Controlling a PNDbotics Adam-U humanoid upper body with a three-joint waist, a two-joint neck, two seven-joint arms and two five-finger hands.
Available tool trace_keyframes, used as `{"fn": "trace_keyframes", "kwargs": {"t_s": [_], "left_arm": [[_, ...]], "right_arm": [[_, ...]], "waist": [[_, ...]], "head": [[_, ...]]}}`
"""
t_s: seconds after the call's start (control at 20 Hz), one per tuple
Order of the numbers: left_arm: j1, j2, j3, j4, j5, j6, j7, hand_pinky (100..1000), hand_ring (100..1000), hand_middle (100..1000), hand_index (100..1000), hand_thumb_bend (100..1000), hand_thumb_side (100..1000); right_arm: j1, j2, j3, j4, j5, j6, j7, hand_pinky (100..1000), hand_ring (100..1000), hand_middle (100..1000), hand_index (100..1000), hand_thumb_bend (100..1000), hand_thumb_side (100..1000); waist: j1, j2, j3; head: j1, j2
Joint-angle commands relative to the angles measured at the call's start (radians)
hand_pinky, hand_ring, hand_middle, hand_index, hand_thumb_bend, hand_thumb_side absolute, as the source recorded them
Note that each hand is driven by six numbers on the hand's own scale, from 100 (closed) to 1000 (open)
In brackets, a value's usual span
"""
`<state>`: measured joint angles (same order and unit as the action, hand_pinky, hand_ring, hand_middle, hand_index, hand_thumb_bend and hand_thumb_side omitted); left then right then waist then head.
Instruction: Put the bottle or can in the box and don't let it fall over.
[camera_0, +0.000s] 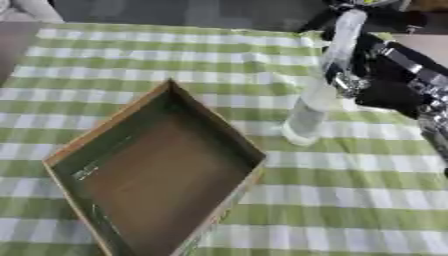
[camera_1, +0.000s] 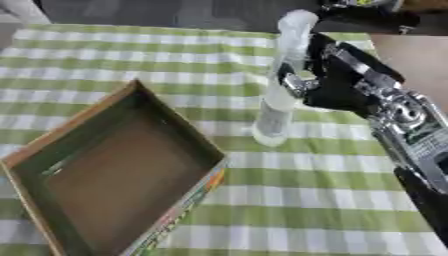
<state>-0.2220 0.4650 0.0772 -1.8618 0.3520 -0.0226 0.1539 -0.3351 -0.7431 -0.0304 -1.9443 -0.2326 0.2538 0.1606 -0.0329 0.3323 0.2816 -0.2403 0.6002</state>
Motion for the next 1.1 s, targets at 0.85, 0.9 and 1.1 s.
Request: {"fn": "trace_keyframes", "kwargs": {"t_s": [0.85,0.9,1.1], "left_arm": [[-0.013,0.017,0.001,-0.02,-0.008,0.001,-0.01,908,850,952,854,163,897],[-0.013,0.016,0.001,-0.021,-0.008,0.001,-0.01,908,850,952,854,163,897],[-0.013,0.016,0.0,-0.021,-0.008,0.002,-0.01,908,851,953,854,163,898]], "right_arm": [[-0.036,-0.027,0.001,-0.002,-0.036,0.017,-0.006,984,1000,1000,976,100,208],[-0.039,-0.028,0.001,0.001,-0.041,0.017,-0.001,984,1000,1000,975,100,214],[-0.046,-0.031,0.0,0.013,-0.056,0.017,0.013,984,1000,1000,966,100,225]], "waist": [[0.001,-0.013,0.003],[0.001,-0.013,0.004],[0.0,-0.012,0.004]], "head": [[-0.005,-0.025],[-0.005,-0.025],[-0.004,-0.026]]}}
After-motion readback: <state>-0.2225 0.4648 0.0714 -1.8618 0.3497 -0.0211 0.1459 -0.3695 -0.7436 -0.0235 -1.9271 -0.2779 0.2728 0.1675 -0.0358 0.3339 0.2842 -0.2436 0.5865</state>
